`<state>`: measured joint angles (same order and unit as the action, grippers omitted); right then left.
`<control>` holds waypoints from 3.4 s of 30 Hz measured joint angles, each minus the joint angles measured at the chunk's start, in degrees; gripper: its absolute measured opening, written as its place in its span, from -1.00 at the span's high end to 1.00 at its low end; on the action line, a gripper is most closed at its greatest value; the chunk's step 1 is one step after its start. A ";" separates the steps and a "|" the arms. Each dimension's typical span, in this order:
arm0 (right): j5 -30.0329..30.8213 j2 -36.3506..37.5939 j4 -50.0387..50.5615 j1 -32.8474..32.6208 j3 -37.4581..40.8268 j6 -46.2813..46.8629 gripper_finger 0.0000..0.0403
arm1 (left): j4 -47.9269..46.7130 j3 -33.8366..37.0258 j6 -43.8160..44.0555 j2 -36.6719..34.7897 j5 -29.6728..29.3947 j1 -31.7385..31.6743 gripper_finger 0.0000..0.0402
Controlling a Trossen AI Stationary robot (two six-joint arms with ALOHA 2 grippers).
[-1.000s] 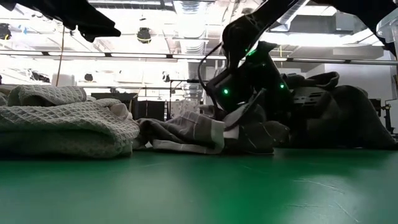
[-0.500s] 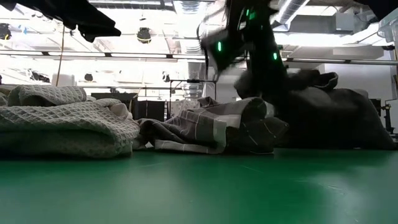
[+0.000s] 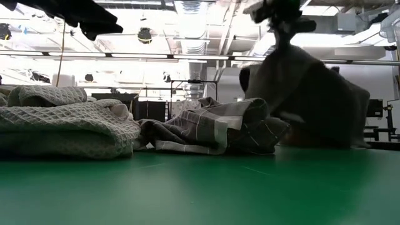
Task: Sort towels by color in basket
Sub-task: Put the gray towel into the top transparent bin
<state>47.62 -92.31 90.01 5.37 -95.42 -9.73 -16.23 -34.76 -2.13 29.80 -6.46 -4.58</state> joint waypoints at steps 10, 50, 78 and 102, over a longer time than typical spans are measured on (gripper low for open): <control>21.64 9.60 -0.39 12.41 -0.02 4.89 0.89 | -0.09 0.00 0.00 0.01 0.00 -0.02 0.10; -44.70 -11.33 -9.66 36.46 0.46 14.80 0.68 | -6.74 0.00 5.58 -3.81 0.03 0.00 0.10; -33.28 4.83 -21.48 45.61 23.12 26.03 0.22 | -5.20 0.00 0.67 -4.33 0.00 0.00 0.10; -29.35 11.93 -19.84 43.83 16.23 28.71 0.22 | -4.02 0.00 0.36 -4.33 0.02 0.02 0.10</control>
<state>18.27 -80.38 70.17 49.20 -79.18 18.97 -20.24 -34.76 -1.78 25.47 -6.44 -4.56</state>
